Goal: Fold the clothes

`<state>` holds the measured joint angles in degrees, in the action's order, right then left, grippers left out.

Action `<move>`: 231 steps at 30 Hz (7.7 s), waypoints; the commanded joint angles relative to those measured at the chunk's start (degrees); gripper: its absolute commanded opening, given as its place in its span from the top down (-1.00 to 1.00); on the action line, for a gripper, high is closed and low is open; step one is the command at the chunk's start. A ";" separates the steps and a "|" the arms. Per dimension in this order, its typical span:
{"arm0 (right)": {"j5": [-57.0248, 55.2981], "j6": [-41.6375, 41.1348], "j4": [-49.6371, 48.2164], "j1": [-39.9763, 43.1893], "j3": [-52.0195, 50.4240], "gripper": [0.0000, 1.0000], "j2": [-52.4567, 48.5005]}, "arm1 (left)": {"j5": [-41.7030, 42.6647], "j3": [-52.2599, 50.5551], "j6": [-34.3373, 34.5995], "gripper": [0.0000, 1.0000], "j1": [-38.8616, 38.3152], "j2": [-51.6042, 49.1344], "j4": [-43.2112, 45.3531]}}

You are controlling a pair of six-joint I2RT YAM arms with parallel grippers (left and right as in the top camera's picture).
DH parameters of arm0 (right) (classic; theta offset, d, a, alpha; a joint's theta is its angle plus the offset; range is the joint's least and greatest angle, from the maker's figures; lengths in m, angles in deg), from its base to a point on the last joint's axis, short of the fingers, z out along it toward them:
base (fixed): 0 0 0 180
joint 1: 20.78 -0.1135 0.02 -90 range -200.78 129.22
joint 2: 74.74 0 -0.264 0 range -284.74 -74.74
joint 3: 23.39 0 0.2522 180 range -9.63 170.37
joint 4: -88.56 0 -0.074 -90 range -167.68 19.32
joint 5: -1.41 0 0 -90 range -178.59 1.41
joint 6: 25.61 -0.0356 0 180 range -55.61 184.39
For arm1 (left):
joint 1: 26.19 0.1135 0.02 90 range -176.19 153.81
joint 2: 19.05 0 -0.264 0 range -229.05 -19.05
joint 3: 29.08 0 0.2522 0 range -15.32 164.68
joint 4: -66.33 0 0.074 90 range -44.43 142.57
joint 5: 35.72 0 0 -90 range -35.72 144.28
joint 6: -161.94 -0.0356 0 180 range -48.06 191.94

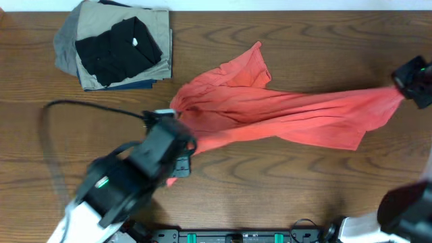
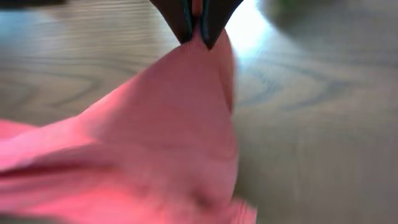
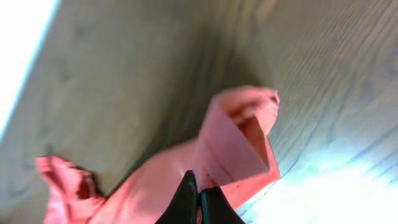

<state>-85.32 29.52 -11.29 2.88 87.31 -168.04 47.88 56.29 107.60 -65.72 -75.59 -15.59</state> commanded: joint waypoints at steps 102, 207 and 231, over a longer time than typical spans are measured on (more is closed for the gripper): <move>-5.40 12.22 -9.75 -32.00 2.62 0.95 -22.16 | -9.97 12.92 4.11 0.88 0.24 -10.82 -13.92; 1.51 16.98 24.65 0.28 14.49 0.97 18.32 | -1.55 50.16 -11.26 0.88 0.20 -6.32 -17.92; 20.63 12.98 0.85 1.16 31.17 0.97 -0.79 | 5.29 56.96 -31.12 0.88 12.57 -42.82 12.79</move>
<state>-71.24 44.82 -8.73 2.97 115.20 -167.97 48.89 107.50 85.42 -56.96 -118.93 -4.47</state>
